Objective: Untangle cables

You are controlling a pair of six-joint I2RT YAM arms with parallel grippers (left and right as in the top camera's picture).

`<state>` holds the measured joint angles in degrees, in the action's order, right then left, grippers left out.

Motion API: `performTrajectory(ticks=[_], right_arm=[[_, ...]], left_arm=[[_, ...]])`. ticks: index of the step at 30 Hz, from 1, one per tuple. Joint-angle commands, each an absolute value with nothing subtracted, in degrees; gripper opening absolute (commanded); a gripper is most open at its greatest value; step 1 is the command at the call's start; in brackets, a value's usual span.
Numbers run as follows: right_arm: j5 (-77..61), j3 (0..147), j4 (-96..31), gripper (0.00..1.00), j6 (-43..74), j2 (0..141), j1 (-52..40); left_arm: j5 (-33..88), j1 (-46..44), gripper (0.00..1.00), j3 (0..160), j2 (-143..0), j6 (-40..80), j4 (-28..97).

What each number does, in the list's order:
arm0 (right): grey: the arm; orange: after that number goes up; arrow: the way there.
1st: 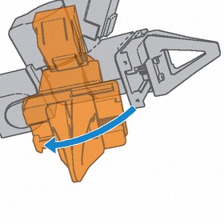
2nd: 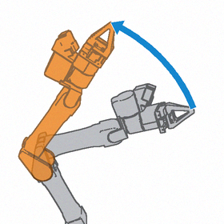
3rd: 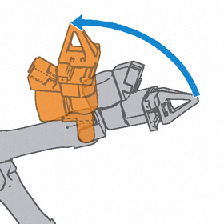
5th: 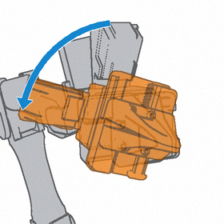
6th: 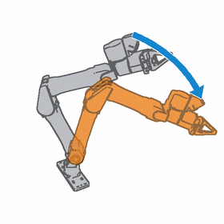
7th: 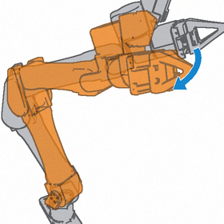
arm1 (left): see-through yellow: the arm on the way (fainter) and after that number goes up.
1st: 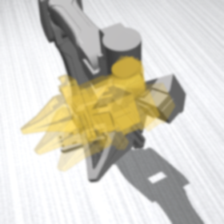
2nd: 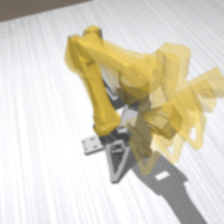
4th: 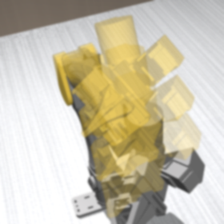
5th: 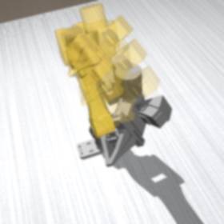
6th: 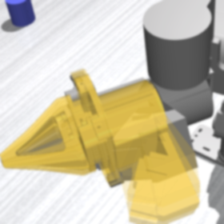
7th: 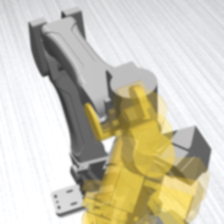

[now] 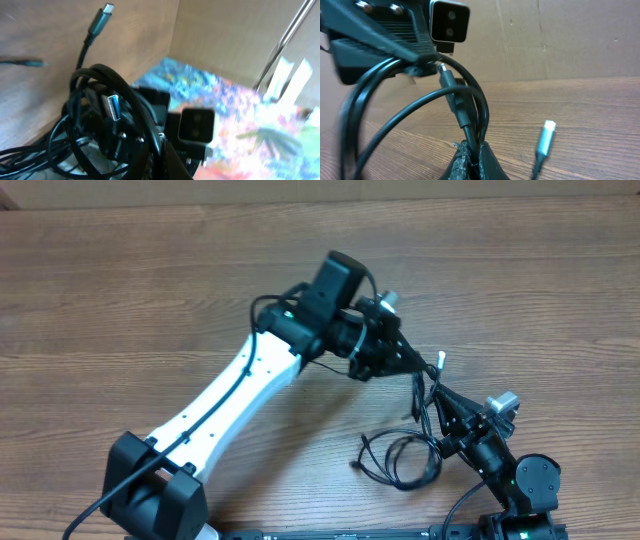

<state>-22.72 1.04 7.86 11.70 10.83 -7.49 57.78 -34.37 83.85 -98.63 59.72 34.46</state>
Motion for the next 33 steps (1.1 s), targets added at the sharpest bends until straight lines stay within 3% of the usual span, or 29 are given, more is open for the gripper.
performTrajectory(ticks=[1,17,33], right_arm=[[-22.63,0.47,8.05,0.04,11.46,10.37,-7.33],[-21.52,0.47,6.63,0.04,10.31,10.37,-7.33],[-21.47,0.47,4.67,0.04,8.60,10.37,-7.33]], left_arm=[[54.98,-31.16,0.04,85.01,-97.76,60.51,34.50],[55.05,-29.10,0.04,85.01,-97.76,60.75,35.33],[55.09,-26.61,0.04,85.01,-97.76,72.07,32.93]])
